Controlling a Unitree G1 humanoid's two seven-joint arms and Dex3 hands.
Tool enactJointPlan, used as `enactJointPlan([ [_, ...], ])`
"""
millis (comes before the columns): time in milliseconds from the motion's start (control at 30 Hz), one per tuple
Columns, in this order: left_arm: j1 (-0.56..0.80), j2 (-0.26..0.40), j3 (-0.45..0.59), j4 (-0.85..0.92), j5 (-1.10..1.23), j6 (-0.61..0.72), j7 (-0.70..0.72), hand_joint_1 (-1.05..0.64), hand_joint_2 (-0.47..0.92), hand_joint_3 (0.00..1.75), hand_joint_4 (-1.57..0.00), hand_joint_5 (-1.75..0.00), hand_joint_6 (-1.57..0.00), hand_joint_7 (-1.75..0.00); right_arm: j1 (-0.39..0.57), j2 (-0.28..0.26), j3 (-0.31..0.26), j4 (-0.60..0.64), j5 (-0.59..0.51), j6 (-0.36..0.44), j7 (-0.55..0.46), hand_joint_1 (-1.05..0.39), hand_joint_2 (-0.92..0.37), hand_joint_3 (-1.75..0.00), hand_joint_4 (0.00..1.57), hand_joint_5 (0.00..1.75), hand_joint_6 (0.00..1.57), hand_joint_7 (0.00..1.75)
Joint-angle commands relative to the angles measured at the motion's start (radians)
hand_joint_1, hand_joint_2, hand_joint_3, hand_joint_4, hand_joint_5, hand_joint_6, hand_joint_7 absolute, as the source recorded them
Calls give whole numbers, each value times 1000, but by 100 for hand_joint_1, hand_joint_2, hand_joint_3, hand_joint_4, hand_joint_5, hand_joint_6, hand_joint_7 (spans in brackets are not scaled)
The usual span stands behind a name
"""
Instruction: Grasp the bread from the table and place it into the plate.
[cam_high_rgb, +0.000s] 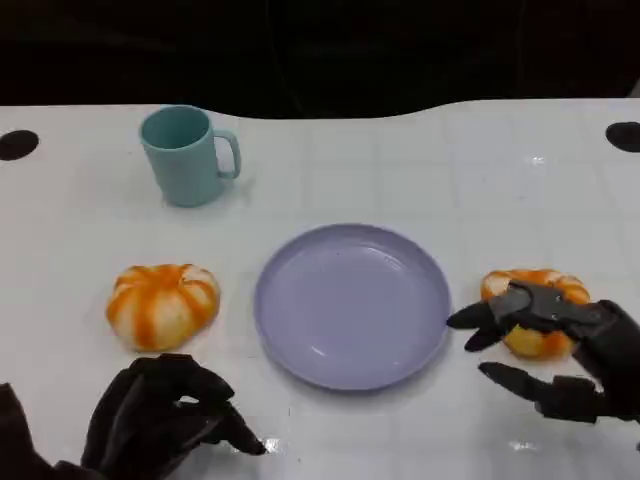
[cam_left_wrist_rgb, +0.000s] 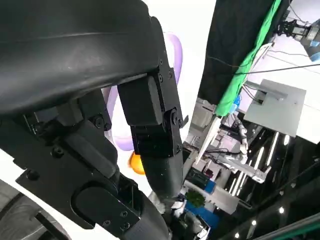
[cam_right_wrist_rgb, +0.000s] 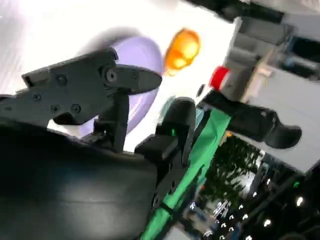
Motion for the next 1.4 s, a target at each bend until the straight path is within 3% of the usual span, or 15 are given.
enactJointPlan([
  [33,5,17,1,-2,2,-11,-9,-98,56,1,-157,-45,-157,-24,-34,-60,-25,26,-149,-80,-121,-42,-92,-8,29,58,46,26],
  [100,6,16,-1,-2,4,-16,-6,-97,56,1,-157,-46,-157,-24,-38,-87,-33,15,-230,-76,-180,-44,-92,-3,25,42,43,13],
  [200,7,17,-3,-4,5,-14,-4,-98,56,1,-157,-46,-157,-25,-42,-113,-32,5,-313,-65,-252,-45,-91,-1,21,31,40,5],
  [400,8,13,-4,-7,4,-12,7,-98,55,1,-157,-47,-157,-25,-60,-172,-17,-11,-466,-27,-365,-46,-88,0,11,21,28,0],
  [667,6,8,-8,-11,13,-17,21,-100,56,1,-157,-49,-157,-27,-65,-257,31,-72,-675,104,-451,-54,-85,0,1,16,20,0],
  [867,5,5,-9,-7,11,-17,24,-101,56,1,-157,-49,-157,-27,-74,-292,75,-90,-709,171,-458,-52,-81,0,2,14,21,0],
  [1200,5,3,-10,-12,11,-12,37,-101,55,0,-157,-49,-157,-28,-139,-334,178,-13,-766,218,-486,-49,-77,0,3,15,22,1],
  [1400,4,2,-8,-9,16,-21,38,-103,56,1,-157,-50,-157,-28,-205,-344,244,61,-810,235,-520,-38,-74,0,3,15,23,1],
])
